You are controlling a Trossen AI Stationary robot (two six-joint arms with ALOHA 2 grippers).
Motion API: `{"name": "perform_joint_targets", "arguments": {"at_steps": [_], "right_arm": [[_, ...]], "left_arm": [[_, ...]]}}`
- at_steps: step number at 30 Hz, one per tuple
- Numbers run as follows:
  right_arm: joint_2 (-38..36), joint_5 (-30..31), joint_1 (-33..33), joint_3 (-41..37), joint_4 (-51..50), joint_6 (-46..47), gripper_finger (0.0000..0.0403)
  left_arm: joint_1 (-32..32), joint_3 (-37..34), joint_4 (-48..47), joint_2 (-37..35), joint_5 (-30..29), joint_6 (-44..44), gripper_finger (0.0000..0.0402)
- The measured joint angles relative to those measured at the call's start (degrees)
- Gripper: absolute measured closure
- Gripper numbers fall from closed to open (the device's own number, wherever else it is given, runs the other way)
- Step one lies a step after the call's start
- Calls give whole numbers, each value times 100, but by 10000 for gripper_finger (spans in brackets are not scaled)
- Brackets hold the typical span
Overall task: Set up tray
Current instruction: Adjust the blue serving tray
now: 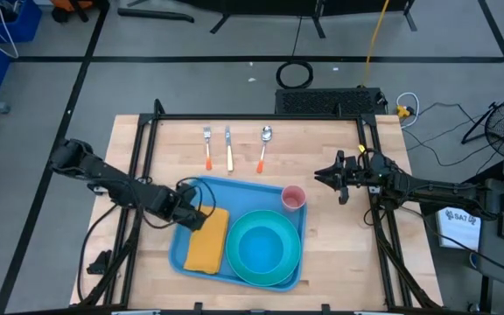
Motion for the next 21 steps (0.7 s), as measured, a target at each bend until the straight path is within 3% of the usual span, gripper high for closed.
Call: {"name": "perform_joint_targets", "arguments": {"at_steps": [12, 15, 21], "right_arm": [[-2, -18, 2, 2, -88, 18, 335], [-2, -144, 2, 0, -85, 13, 335], [0, -151, 2, 1, -112, 7, 335]], "left_arm": [[1780, -2, 27, 37, 50, 2129, 401], [2161, -34, 440, 37, 70, 2548, 401], [2572, -259, 1499, 362, 749, 3069, 401]]}}
